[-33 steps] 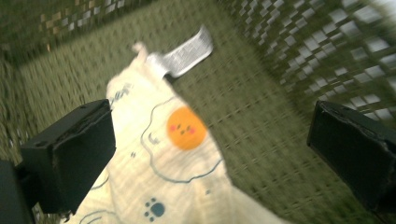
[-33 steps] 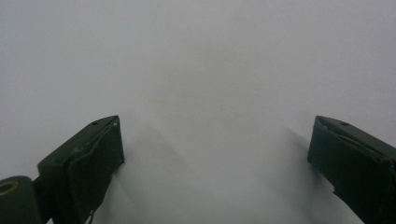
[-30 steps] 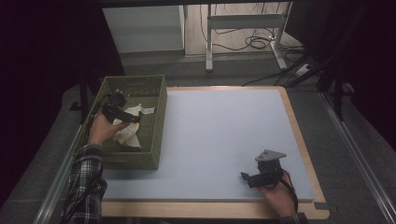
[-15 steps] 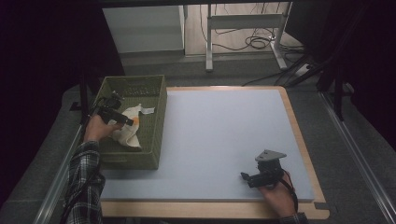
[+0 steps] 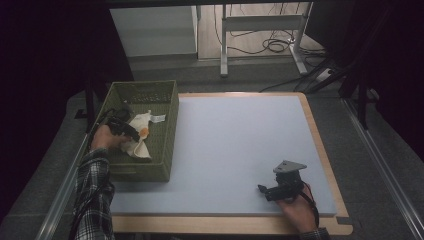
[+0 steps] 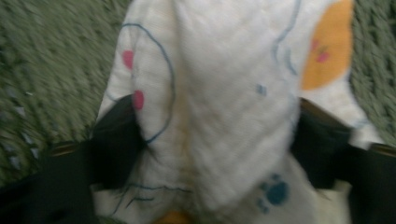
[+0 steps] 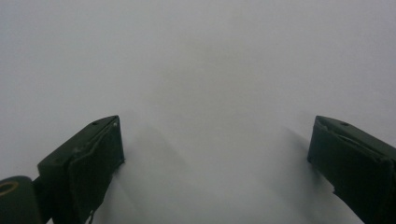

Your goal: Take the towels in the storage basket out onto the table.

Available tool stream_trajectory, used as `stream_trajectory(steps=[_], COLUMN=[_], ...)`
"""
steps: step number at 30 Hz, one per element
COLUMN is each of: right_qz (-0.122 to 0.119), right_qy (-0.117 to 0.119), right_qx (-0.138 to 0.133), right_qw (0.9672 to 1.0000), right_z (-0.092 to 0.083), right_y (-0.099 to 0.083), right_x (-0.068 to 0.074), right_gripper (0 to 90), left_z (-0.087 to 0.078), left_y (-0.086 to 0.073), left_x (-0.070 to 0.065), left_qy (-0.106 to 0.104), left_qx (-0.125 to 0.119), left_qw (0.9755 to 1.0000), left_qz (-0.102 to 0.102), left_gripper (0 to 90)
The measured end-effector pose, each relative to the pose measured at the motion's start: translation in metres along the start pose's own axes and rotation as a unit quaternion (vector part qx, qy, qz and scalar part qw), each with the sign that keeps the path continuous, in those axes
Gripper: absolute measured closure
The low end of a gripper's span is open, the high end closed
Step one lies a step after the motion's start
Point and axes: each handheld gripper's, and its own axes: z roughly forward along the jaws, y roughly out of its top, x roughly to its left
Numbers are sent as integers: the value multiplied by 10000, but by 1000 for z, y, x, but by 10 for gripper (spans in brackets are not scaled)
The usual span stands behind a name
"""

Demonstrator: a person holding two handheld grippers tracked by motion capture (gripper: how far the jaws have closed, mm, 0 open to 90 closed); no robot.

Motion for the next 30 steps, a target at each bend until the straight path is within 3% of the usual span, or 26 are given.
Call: stream_trajectory(steps=[2, 4, 9, 10, 12, 16, 24, 30], right_qz=[-1, 0, -6, -5, -2, -1, -5, -4], right_qy=[0, -1, -4, -3, -1, -1, -2, -3], right_qx=[0, 1, 4, 4, 2, 1, 3, 4], right_qw=[10000, 10000, 10000, 10000, 10000, 10000, 10000, 10000], right_z=[0, 0, 0, 0, 0, 0, 0, 0], right_y=[0, 0, 0, 0, 0, 0, 0, 0], right_x=[0, 0, 0, 0, 0, 0, 0, 0], right_gripper=[36, 35, 36, 36, 36, 36, 36, 35], left_z=[-3, -5, -11, -17, -22, -37, -70, -89], left_y=[-1, -2, -3, -3, -3, -3, -7, -14], left_x=[-2, -3, -6, -6, -7, -12, -20, -24], left_qy=[96, 128, 132, -66, -190, -292, -338, -334], left_qx=[-2, 12, -166, -339, -480, -717, -1111, -1269], left_qw=[10000, 9999, 9997, 9994, 9987, 9970, 9930, 9909], left_qz=[4, 34, 76, 35, 30, 69, 216, 300], left_gripper=[559, 710, 734, 734, 734, 731, 726, 723])
